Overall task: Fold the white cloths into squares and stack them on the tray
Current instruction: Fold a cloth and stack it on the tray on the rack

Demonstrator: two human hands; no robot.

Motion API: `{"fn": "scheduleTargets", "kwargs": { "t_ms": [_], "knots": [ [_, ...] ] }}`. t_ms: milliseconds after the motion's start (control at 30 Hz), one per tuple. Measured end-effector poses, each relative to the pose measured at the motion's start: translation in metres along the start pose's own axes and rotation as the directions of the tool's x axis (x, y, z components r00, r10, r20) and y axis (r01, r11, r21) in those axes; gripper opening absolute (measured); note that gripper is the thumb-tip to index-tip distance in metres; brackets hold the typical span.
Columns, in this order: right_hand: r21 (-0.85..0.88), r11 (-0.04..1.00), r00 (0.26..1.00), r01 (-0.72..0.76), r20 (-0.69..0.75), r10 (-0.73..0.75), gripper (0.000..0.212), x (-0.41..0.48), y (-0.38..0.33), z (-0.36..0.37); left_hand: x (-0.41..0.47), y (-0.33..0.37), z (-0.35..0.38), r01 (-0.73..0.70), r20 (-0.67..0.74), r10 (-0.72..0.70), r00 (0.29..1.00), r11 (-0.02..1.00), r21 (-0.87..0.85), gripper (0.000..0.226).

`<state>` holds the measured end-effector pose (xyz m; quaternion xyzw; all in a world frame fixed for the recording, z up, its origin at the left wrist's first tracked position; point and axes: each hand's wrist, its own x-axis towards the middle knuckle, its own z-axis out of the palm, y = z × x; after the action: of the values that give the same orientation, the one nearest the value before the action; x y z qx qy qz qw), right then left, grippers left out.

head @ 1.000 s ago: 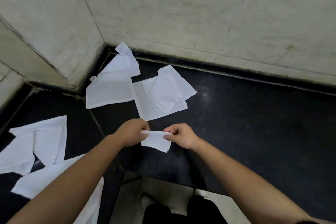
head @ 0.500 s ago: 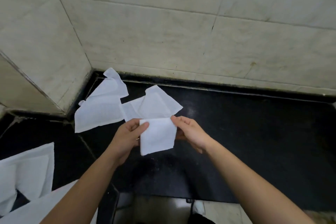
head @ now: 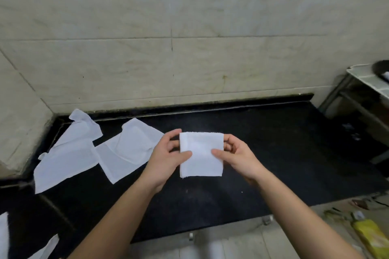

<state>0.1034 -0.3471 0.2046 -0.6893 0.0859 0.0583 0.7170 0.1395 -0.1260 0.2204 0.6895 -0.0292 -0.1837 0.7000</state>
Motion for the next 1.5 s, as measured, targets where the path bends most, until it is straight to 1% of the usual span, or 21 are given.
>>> {"fn": "scheduleTargets", "kwargs": {
  "t_ms": [67,167,333,433,600,733,867,933,1033,1133,1200,1267,1333,1433,1500],
  "knots": [
    [-0.004,0.999,0.998,0.043,-0.051,-0.044,0.036,-0.023,-0.009,-0.046,-0.004,0.009,0.049,-0.066,0.038,0.065,0.997,0.997,0.041,0.065],
    [-0.023,0.995,0.989,0.097,-0.111,-0.099,0.036,-0.058,-0.017,-0.119,-0.008,0.014,0.128,-0.141,0.087,0.135,0.987,0.987,0.073,0.068],
    [-0.100,0.982,0.958,0.160,-0.225,-0.179,0.029,-0.130,-0.020,-0.269,-0.011,0.012,0.291,-0.182,0.153,0.173,0.973,0.982,0.049,0.070],
    [-0.144,0.977,0.935,0.161,-0.295,-0.197,0.028,-0.164,-0.023,-0.336,-0.015,0.012,0.368,-0.184,0.201,0.174,0.964,0.982,0.031,0.068],
    [-0.122,0.984,0.909,0.126,-0.383,-0.164,0.029,-0.205,-0.028,-0.435,-0.009,0.016,0.478,-0.223,0.301,0.190,0.935,0.972,0.079,0.065],
    [-0.083,0.994,0.905,0.074,-0.412,-0.102,0.031,-0.209,-0.030,-0.496,0.016,0.014,0.541,-0.256,0.319,0.219,0.922,0.964,0.079,0.062],
    [-0.064,0.998,0.901,0.028,-0.431,-0.053,0.027,-0.205,-0.027,-0.561,0.057,0.006,0.606,-0.260,0.371,0.221,0.902,0.964,0.056,0.059],
    [-0.088,0.996,0.888,0.022,-0.455,-0.060,0.034,-0.201,-0.034,-0.593,0.082,0.007,0.639,-0.259,0.401,0.228,0.887,0.966,0.024,0.056],
    [-0.094,0.995,0.859,0.008,-0.508,-0.055,0.052,-0.185,-0.054,-0.650,0.126,0.020,0.695,-0.223,0.439,0.217,0.872,0.974,-0.038,0.048],
    [-0.103,0.995,0.815,-0.002,-0.576,-0.058,0.059,-0.167,-0.078,-0.697,0.164,0.041,0.742,-0.194,0.475,0.206,0.856,0.978,-0.075,0.042],
    [-0.141,0.990,0.776,0.015,-0.623,-0.100,0.057,-0.154,-0.091,-0.724,0.187,0.053,0.767,-0.194,0.489,0.216,0.845,0.976,-0.095,0.038],
    [-0.200,0.980,0.757,0.006,-0.639,-0.135,0.052,-0.143,-0.099,-0.748,0.206,0.060,0.790,-0.192,0.507,0.208,0.836,0.978,-0.084,0.037],
    [-0.242,0.970,0.747,-0.016,-0.648,-0.149,0.049,-0.133,-0.102,-0.769,0.223,0.062,0.809,-0.198,0.523,0.198,0.829,0.978,-0.056,0.039],
    [-0.242,0.970,0.747,-0.025,-0.649,-0.143,0.044,-0.115,-0.104,-0.800,0.249,0.058,0.832,-0.231,0.538,0.192,0.820,0.973,0.004,0.043],
    [-0.259,0.965,0.752,-0.048,-0.645,-0.135,0.041,-0.100,-0.102,-0.824,0.264,0.056,0.847,-0.241,0.516,0.191,0.835,0.970,0.031,0.045]
  ]
}}
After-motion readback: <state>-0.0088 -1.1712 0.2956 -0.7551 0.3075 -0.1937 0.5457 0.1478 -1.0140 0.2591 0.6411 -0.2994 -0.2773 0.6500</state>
